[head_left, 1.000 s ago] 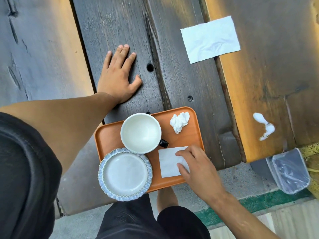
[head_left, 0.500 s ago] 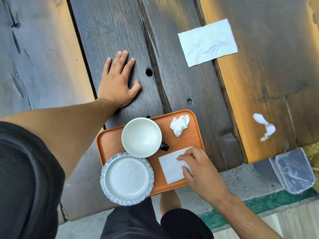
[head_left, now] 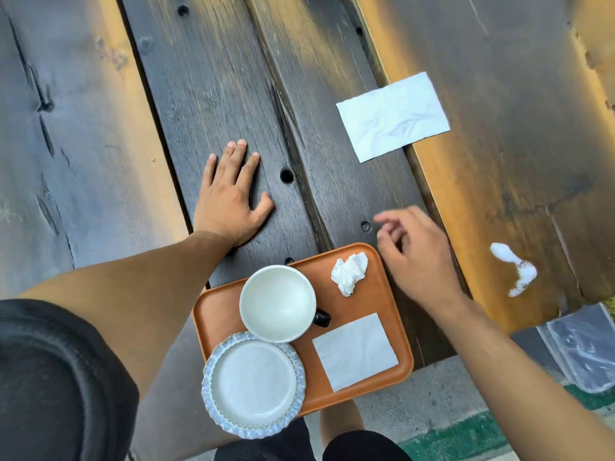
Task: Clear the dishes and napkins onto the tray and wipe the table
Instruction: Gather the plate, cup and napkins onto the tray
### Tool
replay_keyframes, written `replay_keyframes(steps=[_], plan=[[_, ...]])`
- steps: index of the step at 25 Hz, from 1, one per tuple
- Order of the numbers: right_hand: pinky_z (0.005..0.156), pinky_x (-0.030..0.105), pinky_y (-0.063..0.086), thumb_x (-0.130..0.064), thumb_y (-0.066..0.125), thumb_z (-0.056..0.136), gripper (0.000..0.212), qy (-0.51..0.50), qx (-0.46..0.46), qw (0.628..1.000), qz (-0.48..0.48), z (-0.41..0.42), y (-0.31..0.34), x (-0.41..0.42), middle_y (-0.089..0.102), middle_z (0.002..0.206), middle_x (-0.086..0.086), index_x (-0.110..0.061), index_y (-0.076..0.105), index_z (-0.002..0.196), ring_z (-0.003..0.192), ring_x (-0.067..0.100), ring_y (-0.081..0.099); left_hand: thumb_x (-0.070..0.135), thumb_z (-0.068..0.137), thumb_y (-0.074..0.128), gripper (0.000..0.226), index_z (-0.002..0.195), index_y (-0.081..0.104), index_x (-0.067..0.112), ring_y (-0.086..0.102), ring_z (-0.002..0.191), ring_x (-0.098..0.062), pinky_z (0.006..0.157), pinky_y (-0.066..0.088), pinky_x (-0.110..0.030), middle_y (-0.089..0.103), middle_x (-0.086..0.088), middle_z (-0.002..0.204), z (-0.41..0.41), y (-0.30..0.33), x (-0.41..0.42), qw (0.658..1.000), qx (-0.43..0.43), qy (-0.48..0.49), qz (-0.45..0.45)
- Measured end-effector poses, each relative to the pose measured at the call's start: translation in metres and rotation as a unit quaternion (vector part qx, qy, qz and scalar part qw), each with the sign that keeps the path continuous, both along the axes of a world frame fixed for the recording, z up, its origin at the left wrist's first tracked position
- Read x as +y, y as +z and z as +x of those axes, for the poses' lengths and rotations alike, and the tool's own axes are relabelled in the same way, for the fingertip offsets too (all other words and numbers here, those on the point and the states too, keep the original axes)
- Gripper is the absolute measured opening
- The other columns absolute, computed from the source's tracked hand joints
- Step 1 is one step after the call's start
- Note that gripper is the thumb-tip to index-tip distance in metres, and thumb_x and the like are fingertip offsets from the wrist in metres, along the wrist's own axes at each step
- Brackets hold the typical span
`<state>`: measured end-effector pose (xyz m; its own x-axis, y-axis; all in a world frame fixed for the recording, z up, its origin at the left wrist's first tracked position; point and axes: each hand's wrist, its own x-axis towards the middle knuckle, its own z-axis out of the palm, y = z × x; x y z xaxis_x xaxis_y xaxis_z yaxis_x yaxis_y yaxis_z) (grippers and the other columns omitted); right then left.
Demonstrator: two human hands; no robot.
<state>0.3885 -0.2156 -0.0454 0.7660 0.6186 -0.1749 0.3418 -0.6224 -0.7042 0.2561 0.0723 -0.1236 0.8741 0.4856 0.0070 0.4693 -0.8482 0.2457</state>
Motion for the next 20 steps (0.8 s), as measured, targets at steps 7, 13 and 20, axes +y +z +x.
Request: replay_keyframes(steps=[7,13,20], plan=[[0.085,0.036,0.053,-0.015,0.056,0.088,0.022,-0.160,-0.052,0.986,0.024,0.088,-0.037,0.076,0.067,0.100,0.006,-0.015,0.072,0.104,0.078,0.020,0.062,0.047,0.092,0.045,0.074,0.156,0.040,0.009,0.022,0.158,-0.032,0.128,0.014,-0.056,0.028,-0.017,0.169,0.001,0.000,0.002,1.000,0.012,-0.013,0.006],[0.082,0.018,0.038,-0.023,0.061,0.093,0.023,-0.229,-0.061,0.971,-0.029,0.125,-0.038,0.103,0.064,0.113,0.009,-0.014,0.071,0.112,0.095,0.014,0.058,0.046,0.092,0.045,0.074,0.155,0.041,0.007,0.024,0.157,-0.035,0.127,0.016,-0.058,0.030,-0.019,0.168,0.000,-0.002,0.002,0.999,0.009,-0.022,0.021],[0.088,0.031,0.045,-0.032,0.061,0.096,0.029,-0.242,-0.086,0.962,-0.091,0.130,-0.039,0.113,0.063,0.119,0.006,-0.015,0.068,0.118,0.107,0.020,0.061,0.046,0.091,0.045,0.076,0.155,0.041,0.007,0.026,0.156,-0.035,0.127,0.015,-0.058,0.030,-0.019,0.167,-0.001,-0.002,0.002,0.999,0.023,-0.021,0.026]])
